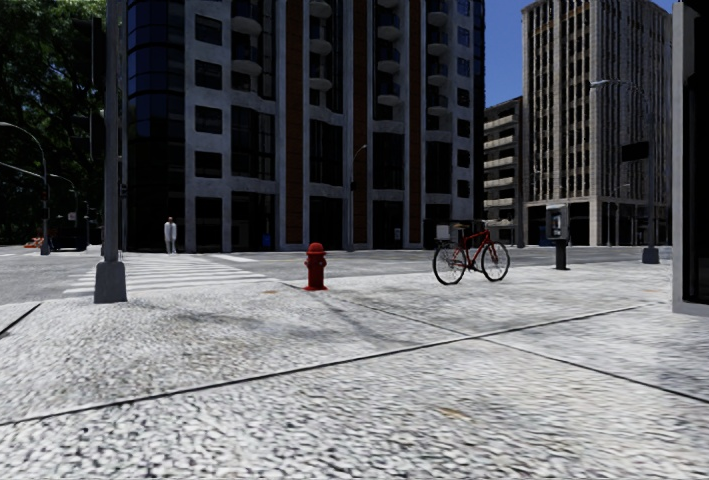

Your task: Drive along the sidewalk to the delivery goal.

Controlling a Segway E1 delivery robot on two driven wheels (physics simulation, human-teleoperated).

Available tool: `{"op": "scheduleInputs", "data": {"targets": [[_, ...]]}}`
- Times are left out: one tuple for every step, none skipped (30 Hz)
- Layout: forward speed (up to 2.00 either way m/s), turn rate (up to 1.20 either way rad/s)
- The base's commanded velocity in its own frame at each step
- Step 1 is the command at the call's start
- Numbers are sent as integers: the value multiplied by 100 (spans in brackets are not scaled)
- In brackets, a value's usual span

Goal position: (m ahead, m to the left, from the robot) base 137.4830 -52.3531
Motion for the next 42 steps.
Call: {"op": "scheduleInputs", "data": {"targets": [[200,0],[200,0],[200,0],[200,0],[200,0],[200,0],[200,0],[200,0],[200,0],[200,0],[200,0],[200,2],[200,16],[200,26],[200,26],[200,43],[200,52],[200,58],[200,61],[200,62],[200,62],[200,62],[200,62],[200,62],[200,62],[200,62],[200,53],[200,37],[200,37],[200,34],[200,33],[200,33],[200,33],[200,33],[200,33],[200,32],[200,32],[200,32],[200,32],[200,32],[200,38],[200,62]]}}
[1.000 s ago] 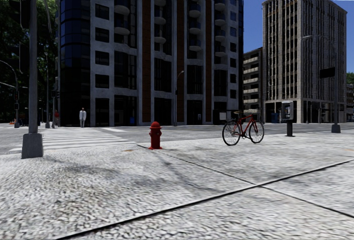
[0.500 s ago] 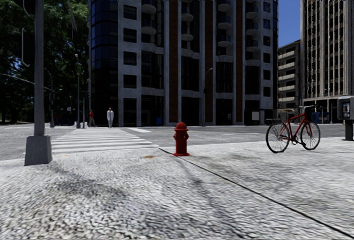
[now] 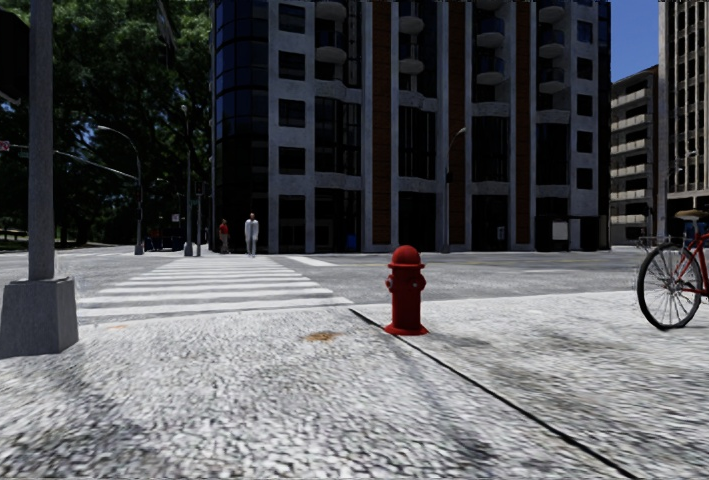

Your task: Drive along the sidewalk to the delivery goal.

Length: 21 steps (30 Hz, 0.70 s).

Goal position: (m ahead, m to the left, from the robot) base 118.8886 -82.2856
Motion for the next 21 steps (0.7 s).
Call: {"op": "scheduleInputs", "data": {"targets": [[200,73],[200,77],[200,77],[200,78],[200,78],[200,78],[200,78],[200,78],[200,78],[200,78],[200,78],[200,77],[200,77],[200,77],[200,63],[200,12],[200,0],[200,0],[200,0],[200,0],[200,0]]}}
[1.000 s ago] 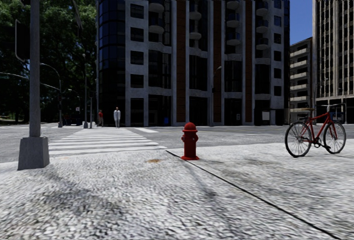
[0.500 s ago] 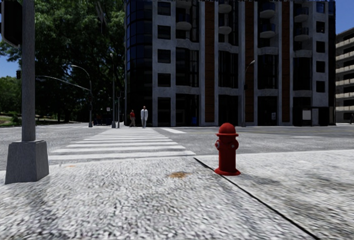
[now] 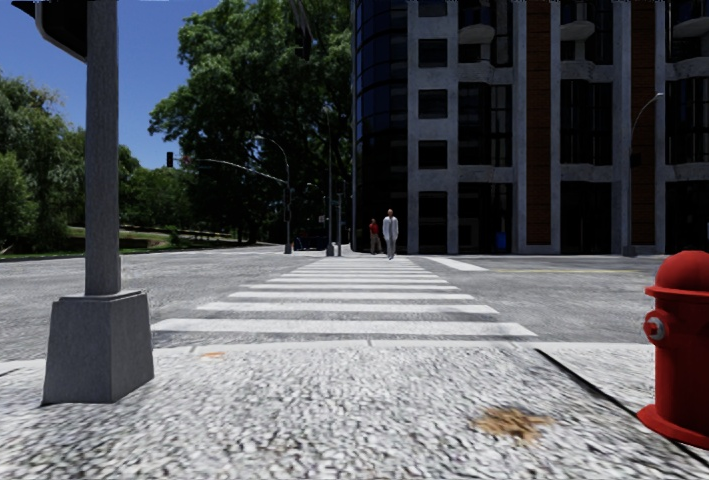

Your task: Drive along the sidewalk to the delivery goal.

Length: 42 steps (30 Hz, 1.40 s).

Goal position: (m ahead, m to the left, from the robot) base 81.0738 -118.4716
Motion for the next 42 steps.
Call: {"op": "scheduleInputs", "data": {"targets": [[200,0],[200,0],[200,0],[200,0],[200,0],[200,0],[200,0],[200,0],[200,0],[200,0],[200,0],[200,0],[200,0],[200,0],[200,0],[200,0],[200,0],[200,0],[200,0],[200,0],[200,0],[200,0],[200,0],[200,0],[200,0],[200,0],[200,0],[200,16],[200,38],[200,55],[200,60],[200,60],[200,61],[200,61],[200,59],[200,59],[200,9],[200,0],[200,0],[200,0],[200,0],[200,0]]}}
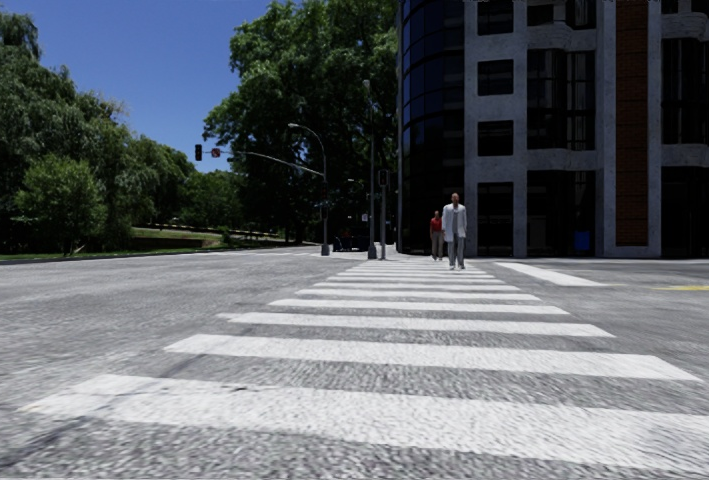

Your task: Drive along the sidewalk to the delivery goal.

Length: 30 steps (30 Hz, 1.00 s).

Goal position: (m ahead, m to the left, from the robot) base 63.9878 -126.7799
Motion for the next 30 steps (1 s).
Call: {"op": "scheduleInputs", "data": {"targets": [[200,0],[200,0],[200,0],[200,0],[200,0],[200,0],[200,0],[200,0],[200,0],[200,0],[200,0],[200,0],[200,0],[200,0],[200,0],[200,0],[200,0],[200,0],[200,0],[200,0],[200,0],[200,0],[200,0],[200,0],[200,0],[200,0],[200,0],[200,0],[200,0],[200,0]]}}
